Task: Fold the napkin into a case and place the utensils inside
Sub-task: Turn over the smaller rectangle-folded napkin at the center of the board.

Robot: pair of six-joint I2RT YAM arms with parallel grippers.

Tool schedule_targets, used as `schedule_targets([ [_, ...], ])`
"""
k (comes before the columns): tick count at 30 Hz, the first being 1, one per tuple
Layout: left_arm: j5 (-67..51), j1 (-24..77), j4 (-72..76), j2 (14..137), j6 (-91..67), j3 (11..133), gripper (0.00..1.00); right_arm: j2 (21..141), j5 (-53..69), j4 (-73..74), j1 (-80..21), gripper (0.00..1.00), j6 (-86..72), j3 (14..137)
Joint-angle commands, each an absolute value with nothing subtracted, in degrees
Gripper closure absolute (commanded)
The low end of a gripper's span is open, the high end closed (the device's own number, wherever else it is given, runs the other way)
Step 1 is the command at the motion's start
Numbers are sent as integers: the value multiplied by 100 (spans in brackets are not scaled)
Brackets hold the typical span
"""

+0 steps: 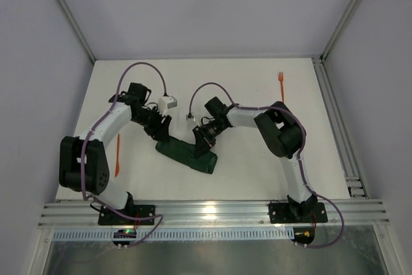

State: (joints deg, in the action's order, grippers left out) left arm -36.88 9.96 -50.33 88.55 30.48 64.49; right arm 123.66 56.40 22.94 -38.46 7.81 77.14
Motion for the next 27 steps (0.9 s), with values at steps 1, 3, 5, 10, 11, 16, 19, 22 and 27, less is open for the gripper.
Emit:
schedule_targets([
  [1,-3393,958,-4562,9175,3322,6241,49,12489,5581,2197,-3806,68,984,7963],
  [3,-3323,958,-4404,9403,3322,6170,48,12455,5503,2328,-3788,50,1081,8033],
  [5,-3173,958,-4272,9553,3278,6118,48,12367,5108,2408,-3788,47,1195,8068],
  [10,-3041,958,-3868,9607,3155,6056,49,11911,4117,2548,-3657,35,1388,8165],
  [11,-3041,958,-3841,9580,3094,6064,49,11848,3913,2601,-3648,31,1432,8182],
  [16,-2988,958,-3814,9545,3155,6038,49,11400,2762,2628,-3647,20,1591,8200],
  [19,-3006,958,-3814,9528,3164,5977,50,10804,1883,2085,-3647,18,1433,7780],
  [22,-3076,958,-3779,9309,3147,5906,49,9540,812,725,-3735,1,1362,6596],
  [27,-3295,949,-3911,8930,3059,5994,46,7571,-322,-1886,-3771,1,1190,4792],
])
